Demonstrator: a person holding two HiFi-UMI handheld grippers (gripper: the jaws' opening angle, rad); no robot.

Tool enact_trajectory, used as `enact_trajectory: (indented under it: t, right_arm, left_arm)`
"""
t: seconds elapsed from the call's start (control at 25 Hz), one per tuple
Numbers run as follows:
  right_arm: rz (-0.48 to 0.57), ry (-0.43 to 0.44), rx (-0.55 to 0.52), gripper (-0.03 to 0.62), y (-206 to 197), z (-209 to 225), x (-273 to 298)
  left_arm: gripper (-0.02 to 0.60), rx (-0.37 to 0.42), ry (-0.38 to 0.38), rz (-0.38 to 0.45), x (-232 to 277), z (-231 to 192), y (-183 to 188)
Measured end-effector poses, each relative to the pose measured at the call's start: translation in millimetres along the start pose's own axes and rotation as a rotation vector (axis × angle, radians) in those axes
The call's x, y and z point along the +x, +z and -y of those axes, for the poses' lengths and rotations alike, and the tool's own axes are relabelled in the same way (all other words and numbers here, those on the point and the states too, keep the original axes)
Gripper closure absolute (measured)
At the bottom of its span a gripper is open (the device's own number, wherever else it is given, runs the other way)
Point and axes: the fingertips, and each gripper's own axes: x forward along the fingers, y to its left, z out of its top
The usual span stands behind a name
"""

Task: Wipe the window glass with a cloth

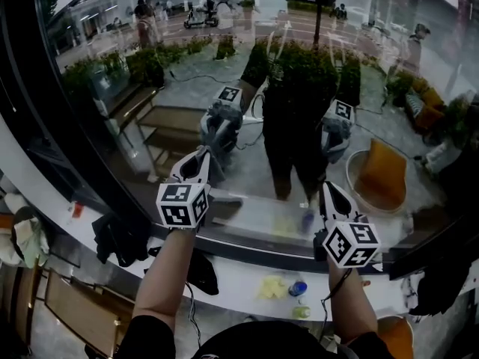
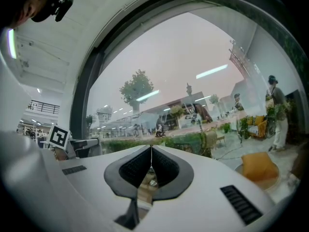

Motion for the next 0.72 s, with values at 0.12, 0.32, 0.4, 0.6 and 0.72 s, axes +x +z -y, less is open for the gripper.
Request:
enact_trajectory:
  t: [0.12,0.32,0.4,0.6,0.72]
  right_arm:
    - [-0.001,-0.003,-0.002,0.565,1.0,2.6,-1.6]
    - [0.001,-0.013,-0.006,0.565,2.1,3.0,-6.8]
    - [0.001,-0.016,-0.006,0.565,1.0,1.7,-8.3]
    - [-0.002,-0.021,-0.007,0.565,1.1,2.6,-13.0]
    - [-0.002,-0.025,-0.006,0.565,1.9,6.5,-16.3]
  left_arm:
    - [0.551,-0.008,0.006,-0.002,1.2,-1.5,-1.0]
    - [0.551,-0.016,0.010,0.004,0.6,-1.8,-1.1]
    - [0.551,-0.017,0.010,0.002,-0.2,-3.7,-2.1]
    - [0.551,-0.017,0.014,-0.004,-1.2,-5.2,-1.9]
    - [0.551,-0.018,0.017,-0.003,-0.8,-3.7,-1.2]
